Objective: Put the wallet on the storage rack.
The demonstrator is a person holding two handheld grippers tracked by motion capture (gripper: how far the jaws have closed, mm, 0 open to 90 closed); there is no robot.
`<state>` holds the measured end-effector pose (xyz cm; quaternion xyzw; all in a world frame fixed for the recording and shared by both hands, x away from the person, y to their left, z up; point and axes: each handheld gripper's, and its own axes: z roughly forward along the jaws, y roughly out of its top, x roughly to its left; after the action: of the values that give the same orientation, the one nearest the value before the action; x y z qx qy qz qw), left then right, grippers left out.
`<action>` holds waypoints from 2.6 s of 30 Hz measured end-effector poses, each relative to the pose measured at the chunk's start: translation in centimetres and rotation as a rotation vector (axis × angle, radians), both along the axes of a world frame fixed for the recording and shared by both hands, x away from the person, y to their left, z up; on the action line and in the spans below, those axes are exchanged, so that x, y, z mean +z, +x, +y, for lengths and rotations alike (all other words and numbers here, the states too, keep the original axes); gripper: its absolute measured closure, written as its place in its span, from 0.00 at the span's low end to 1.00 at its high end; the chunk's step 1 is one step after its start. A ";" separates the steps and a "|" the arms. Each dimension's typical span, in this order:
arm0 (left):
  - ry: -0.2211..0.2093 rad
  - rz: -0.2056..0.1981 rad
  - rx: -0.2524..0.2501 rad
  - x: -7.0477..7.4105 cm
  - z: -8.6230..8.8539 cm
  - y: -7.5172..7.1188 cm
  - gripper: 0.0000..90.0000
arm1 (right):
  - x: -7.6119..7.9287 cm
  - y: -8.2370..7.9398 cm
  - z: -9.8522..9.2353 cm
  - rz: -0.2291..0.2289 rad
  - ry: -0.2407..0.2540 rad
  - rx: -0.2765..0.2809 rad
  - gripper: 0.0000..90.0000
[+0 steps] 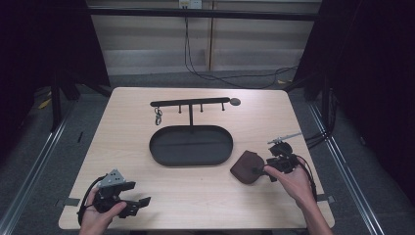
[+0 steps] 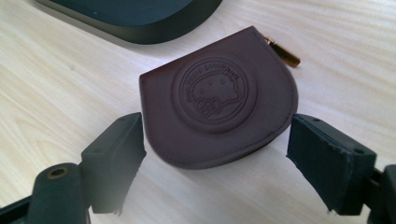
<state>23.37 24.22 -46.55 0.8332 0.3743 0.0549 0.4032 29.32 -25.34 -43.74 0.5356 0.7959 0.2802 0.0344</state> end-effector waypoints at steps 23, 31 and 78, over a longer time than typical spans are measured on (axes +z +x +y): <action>0.010 0.015 -0.013 0.1 0.1 0.0 0.20 | -1.2 5.6 2.0 0.249 -0.210 0.039 0.19; 0.002 0.001 -0.037 0.2 0.2 -0.1 0.19 | -2.2 6.3 3.2 0.296 -0.249 0.075 0.13; 0.028 -0.009 -0.032 0.3 0.2 -0.1 0.19 | 0.9 6.3 1.8 0.292 -0.167 0.019 0.72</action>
<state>23.23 24.44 -46.28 0.8444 0.3585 0.0574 0.3939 35.62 -23.59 -42.87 0.5584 0.8179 0.1327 -0.0401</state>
